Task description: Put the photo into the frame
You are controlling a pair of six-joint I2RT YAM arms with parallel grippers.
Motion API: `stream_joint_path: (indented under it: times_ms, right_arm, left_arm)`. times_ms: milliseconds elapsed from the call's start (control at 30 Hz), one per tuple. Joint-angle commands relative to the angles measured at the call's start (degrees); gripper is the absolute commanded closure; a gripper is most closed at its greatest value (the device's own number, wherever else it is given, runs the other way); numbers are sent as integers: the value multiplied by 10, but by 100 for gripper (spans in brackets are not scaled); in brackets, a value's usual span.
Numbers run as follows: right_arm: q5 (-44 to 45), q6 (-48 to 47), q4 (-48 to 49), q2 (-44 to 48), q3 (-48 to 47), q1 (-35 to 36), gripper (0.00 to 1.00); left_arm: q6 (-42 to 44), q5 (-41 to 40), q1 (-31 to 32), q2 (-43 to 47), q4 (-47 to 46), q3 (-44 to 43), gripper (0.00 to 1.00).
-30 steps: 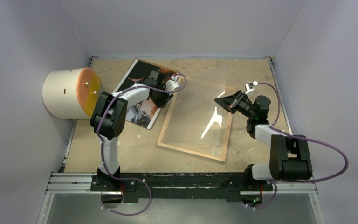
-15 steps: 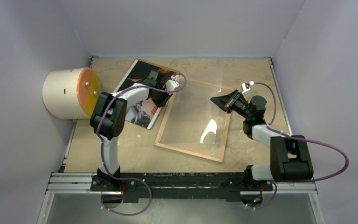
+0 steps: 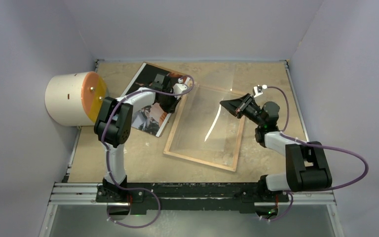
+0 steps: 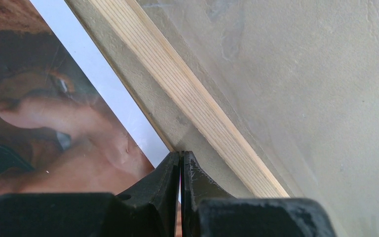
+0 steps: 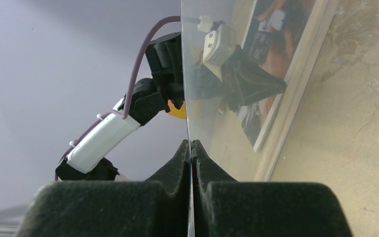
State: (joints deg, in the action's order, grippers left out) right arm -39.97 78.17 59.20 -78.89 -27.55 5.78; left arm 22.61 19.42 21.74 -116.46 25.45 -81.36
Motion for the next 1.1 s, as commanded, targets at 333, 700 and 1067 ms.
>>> stream_joint_path:
  times_ms: [333, 700, 1067]
  right_arm:
    - [9, 30, 74, -31, -38, 22, 100]
    - [-25, -43, -33, -12, 2, -8, 100]
    - [-22, -144, -175, 18, 8, -39, 99]
  left_arm:
    - [-21, 35, -8, -17, 45, 12, 92]
    - [-17, 24, -8, -8, 43, 10, 92]
    - [-21, 21, -8, -4, 41, 12, 92]
